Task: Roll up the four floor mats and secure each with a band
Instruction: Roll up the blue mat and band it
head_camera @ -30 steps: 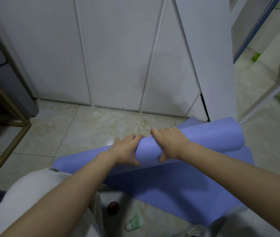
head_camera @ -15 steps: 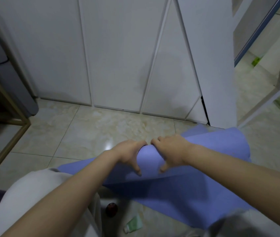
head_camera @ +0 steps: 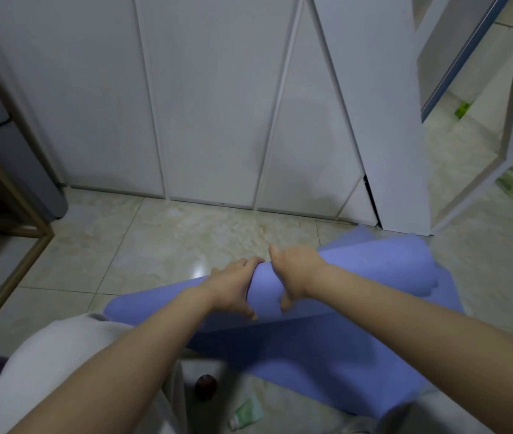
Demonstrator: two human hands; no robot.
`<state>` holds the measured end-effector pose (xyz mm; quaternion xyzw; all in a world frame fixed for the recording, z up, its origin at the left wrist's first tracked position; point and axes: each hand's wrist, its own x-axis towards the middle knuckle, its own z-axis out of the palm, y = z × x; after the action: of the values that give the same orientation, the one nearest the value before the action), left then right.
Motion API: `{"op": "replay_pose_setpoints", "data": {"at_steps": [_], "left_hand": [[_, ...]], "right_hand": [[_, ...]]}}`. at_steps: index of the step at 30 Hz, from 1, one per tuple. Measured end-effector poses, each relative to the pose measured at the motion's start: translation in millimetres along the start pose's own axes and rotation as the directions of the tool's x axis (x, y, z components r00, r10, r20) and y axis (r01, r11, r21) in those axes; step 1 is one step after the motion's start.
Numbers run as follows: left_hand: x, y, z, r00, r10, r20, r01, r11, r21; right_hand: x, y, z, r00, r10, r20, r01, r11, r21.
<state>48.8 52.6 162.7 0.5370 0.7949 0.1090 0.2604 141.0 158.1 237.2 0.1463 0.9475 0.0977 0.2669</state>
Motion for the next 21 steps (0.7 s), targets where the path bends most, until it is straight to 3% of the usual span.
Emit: {"op": "replay_pose_setpoints", "data": {"at_steps": [4,7,13,17,21], "left_hand": [[-2.0,10.9,12.4,0.989,-0.007,-0.144,0.028,0.99,0.142],[0.0,12.6,15.0,0.981,0.033,-0.192,-0.009,0.992,0.125],[5.6,12.9,7.8,0.989,0.096,-0.116,-0.09,0.994,0.061],[5.7,11.7,2.2,0.993,0.112,-0.049,-0.11,0.993,0.03],[8.5,10.7,2.7,0.994,0.111,0.0,-0.111,0.994,-0.004]], "right_hand": [[7.3,5.2,-14.1,0.996,0.027,0.087,-0.034,0.997,0.074],[8.7,13.4,-15.8,0.991,0.02,0.131,-0.034,0.994,0.104],[-3.1,17.3,-5.7,0.989,-0.049,0.142,0.033,0.994,0.108],[-18.2,7.6,7.4,0.996,-0.087,-0.001,0.087,0.993,-0.08],[-25.3,-3.4,25.9,0.988,-0.092,-0.127,0.046,0.944,-0.326]]}}
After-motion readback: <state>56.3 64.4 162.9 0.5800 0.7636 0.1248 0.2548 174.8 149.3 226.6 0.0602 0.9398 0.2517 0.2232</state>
